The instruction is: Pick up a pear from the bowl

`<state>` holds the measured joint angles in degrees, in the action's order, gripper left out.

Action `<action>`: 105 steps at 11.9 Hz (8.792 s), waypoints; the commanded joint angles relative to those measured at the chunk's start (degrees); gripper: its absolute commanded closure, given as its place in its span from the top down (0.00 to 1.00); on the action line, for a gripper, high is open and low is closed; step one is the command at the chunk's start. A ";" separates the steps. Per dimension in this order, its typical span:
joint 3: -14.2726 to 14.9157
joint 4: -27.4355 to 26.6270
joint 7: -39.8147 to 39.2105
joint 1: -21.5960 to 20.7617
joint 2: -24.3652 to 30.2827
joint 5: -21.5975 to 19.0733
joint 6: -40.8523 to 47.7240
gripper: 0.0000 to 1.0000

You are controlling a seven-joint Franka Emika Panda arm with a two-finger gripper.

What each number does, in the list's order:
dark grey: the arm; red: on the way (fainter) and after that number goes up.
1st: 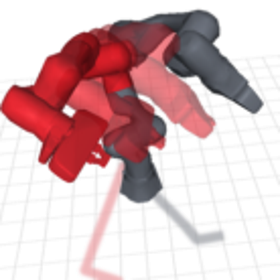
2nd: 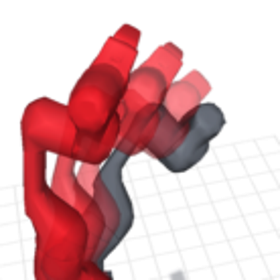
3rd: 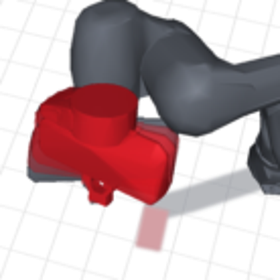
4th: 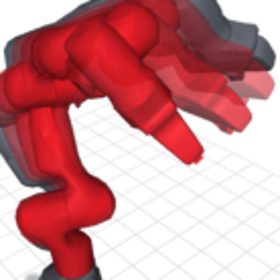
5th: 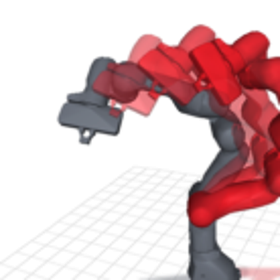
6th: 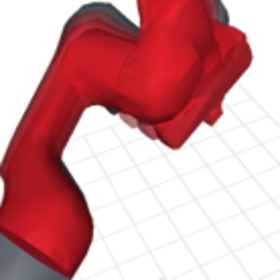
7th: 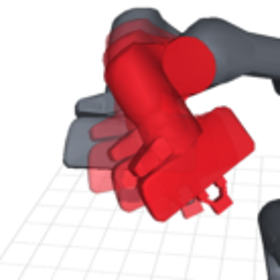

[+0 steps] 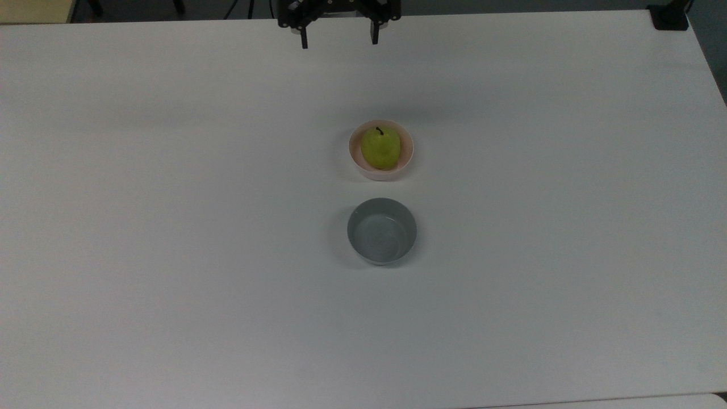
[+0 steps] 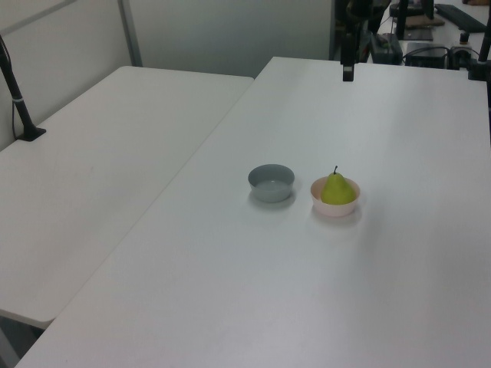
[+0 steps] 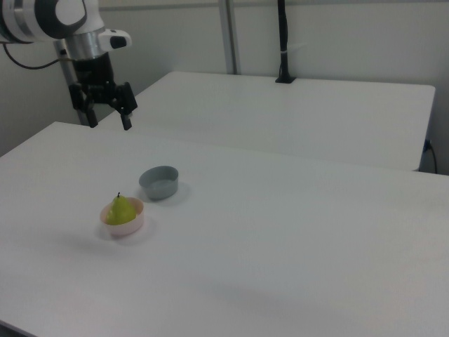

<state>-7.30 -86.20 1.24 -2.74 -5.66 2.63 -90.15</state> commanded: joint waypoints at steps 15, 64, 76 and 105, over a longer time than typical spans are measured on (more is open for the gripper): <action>-3.25 -25.25 -7.30 -1.83 -1.35 0.01 -22.95 1.00; 10.20 -12.77 -21.27 9.15 -9.88 2.47 -26.12 0.50; 10.29 -17.60 -21.27 12.05 -15.70 4.58 -35.26 0.58; 10.28 -12.51 -1.06 -1.57 7.95 3.26 -5.47 1.00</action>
<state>2.05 -98.18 -0.89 -3.51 0.94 6.54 -97.22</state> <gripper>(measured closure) 0.000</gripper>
